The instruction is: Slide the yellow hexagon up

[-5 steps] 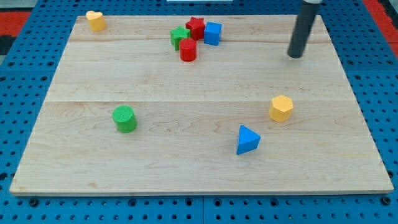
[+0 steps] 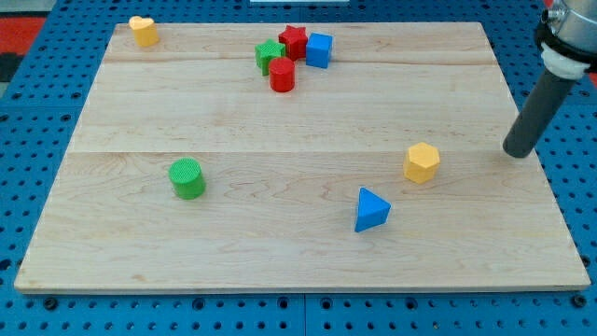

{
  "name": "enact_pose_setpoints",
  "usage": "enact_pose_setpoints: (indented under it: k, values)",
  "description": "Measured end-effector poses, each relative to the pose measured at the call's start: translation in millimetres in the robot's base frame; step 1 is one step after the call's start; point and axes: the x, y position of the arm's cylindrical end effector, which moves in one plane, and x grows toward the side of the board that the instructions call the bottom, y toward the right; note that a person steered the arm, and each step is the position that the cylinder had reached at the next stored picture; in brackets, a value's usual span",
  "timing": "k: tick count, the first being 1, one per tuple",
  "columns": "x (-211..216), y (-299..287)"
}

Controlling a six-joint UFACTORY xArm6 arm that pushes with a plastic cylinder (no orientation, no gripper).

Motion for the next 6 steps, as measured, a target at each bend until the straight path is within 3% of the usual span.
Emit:
enact_pose_setpoints:
  k: [2,6]
  values:
    - [43,-53]
    - [-12,-168]
